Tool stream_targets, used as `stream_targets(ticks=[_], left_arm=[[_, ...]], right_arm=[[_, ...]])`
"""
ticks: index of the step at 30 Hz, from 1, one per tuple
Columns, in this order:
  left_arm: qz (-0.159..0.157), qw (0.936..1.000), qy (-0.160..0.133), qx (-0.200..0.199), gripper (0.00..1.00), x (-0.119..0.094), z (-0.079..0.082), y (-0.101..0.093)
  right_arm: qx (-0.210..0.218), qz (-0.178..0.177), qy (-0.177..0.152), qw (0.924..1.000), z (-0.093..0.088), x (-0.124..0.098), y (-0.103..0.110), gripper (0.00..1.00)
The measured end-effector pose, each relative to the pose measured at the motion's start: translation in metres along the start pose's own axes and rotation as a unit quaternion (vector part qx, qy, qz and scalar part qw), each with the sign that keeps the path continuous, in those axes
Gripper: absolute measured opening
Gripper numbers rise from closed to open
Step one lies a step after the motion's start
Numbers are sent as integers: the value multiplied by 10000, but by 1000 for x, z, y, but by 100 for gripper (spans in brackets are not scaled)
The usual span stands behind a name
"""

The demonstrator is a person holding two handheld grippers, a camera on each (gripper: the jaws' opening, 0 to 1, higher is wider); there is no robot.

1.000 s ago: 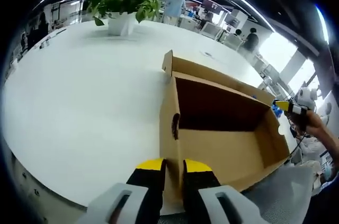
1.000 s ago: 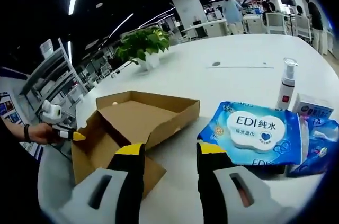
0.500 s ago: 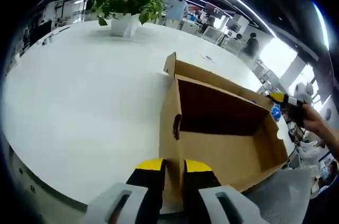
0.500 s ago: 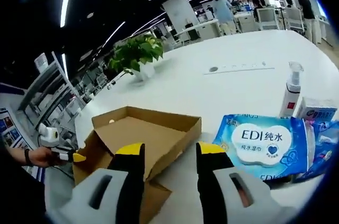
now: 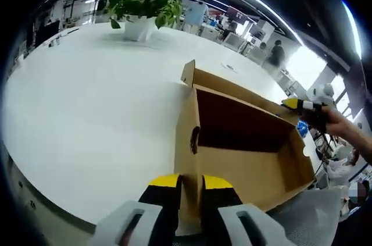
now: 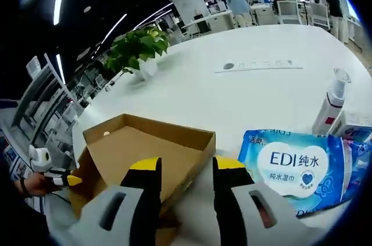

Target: Operate the shoe box by opening the lid, removing the specified soft item, and placing it in the target area until the item is outside and the box remains undamaged.

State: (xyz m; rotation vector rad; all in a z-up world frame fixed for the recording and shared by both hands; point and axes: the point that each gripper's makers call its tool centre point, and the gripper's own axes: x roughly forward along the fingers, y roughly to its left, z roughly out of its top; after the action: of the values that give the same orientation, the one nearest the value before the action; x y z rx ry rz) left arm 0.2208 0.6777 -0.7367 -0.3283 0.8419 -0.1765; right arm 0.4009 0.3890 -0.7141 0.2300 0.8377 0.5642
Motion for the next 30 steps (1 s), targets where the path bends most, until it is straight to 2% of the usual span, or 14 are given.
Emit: stream_targets(ticks=[1,2,4,6,10,12,13,15,18,25,30], left_arm=[[-2,10000,-3,-4,13,0,0,0],[-4,10000,-15,-25,13,0,0,0],[-16,10000,-26,-59,13,0,1,1],[-11,10000,-25,-33,13,0,0,1],[-29,10000,-38,-71,13,-1,0,0],[-29,10000,-38,-66,13,-1,0,0],[-31,10000,-36,-69,13,-1,-1,0],[-37,9999,-47,-112,13,-1,-1,0],[-28,9999,-41,-122,13,-1,-1,0],[-27,9998,-31,-182,13,-1,-1,0],[-34,9998,-33,-214,13,1,0,-1]], right_arm=[[50,-30,9,10000,1,5,0,32],[278,-29,-174,9995,8,7,-1,32],[214,-88,-152,9996,9,12,-3,31],[113,-128,69,9998,1,19,-2,31],[-3,-196,231,9995,-6,25,0,25],[97,-257,358,9990,-13,25,0,21],[213,-423,390,9981,-17,26,-2,21],[-195,-510,597,9967,-23,26,0,21],[-519,-711,606,9943,-19,24,-4,18],[-284,-935,364,9945,-5,21,-18,5],[-264,-1021,175,9943,4,17,-17,3]])
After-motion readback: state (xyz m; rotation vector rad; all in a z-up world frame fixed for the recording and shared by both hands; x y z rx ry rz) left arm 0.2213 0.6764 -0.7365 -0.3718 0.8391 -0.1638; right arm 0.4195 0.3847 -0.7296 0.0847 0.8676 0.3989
